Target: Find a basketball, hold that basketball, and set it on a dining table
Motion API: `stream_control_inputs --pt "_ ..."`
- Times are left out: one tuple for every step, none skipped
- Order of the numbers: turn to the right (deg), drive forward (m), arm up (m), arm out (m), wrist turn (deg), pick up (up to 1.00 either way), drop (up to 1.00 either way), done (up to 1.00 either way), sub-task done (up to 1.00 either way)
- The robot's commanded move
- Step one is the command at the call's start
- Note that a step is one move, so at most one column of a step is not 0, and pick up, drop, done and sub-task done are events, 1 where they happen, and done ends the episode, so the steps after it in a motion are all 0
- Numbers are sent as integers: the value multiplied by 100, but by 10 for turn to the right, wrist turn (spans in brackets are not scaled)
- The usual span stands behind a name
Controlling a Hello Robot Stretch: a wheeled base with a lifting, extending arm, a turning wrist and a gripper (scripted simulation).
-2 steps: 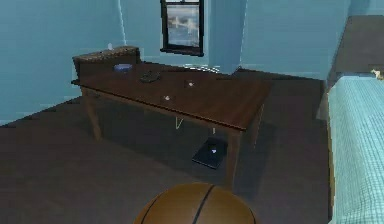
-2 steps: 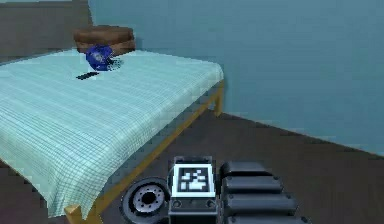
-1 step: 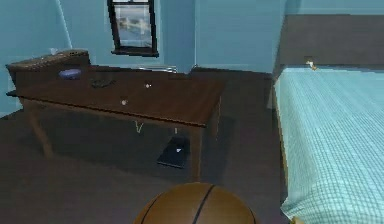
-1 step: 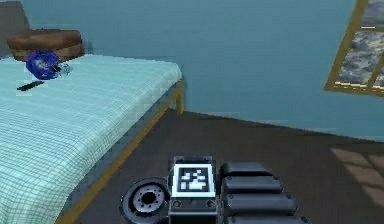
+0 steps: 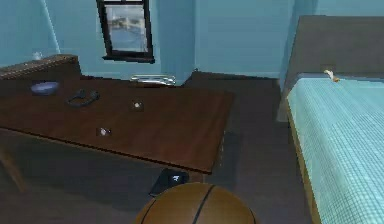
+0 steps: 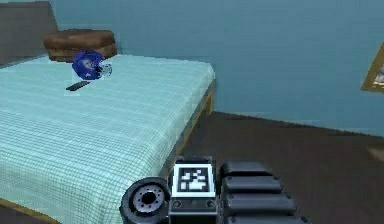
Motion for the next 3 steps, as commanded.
stream_control_inputs --pt "-450 0 0 0 0 0 0 0 0" --pt "-150 0 0 0 0 0 0 0 0" --pt "0 100 0 0 0 0 0 0 0"
